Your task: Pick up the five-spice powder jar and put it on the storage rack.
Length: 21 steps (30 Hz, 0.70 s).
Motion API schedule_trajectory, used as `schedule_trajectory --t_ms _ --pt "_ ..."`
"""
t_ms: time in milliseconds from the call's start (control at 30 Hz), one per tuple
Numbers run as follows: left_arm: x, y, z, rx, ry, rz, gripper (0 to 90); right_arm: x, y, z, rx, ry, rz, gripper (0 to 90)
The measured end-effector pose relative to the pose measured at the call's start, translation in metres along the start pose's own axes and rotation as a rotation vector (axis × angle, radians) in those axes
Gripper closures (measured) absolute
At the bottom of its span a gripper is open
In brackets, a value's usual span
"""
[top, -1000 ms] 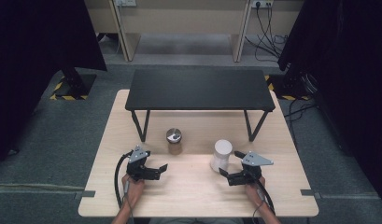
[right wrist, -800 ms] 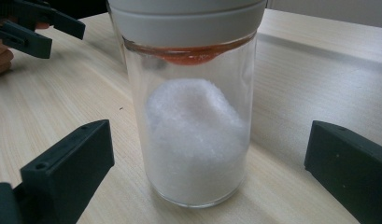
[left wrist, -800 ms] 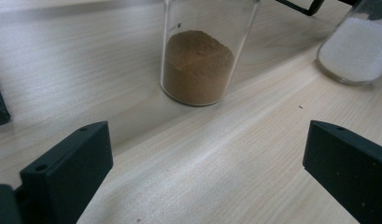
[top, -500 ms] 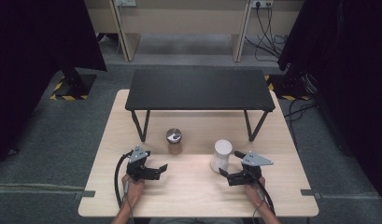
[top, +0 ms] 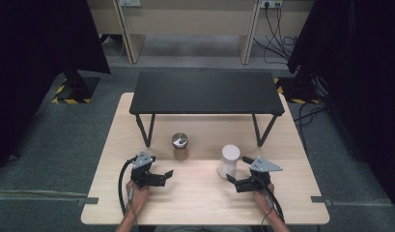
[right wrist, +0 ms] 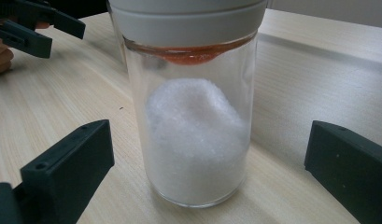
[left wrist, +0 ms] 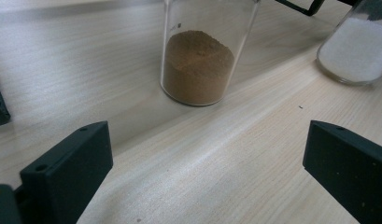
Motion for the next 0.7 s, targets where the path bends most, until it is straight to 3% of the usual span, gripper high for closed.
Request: schedule_trajectory --t_ms 367,700 --pt "0.0 -0.0005 -0.0002 -0.004 -0.003 -0.002 0.7 -0.0002 0.0 0.0002 -0.001 0.002 -0.003 1.4" --pt "0.0 -0.0029 -0.0029 -0.045 -0.008 0.003 0.0 -0.0001 0.0 0.0001 -0.002 0.003 -0.005 1.4"
Point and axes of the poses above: each handheld gripper's, and its own axes: z roughly forward along the jaws, y roughly out of its top, x roughly to its left, the point moved 8 cm from there along z, roughly forward along the jaws, and after that the axes turned 12 degrees about x, right-handed, at the moved point
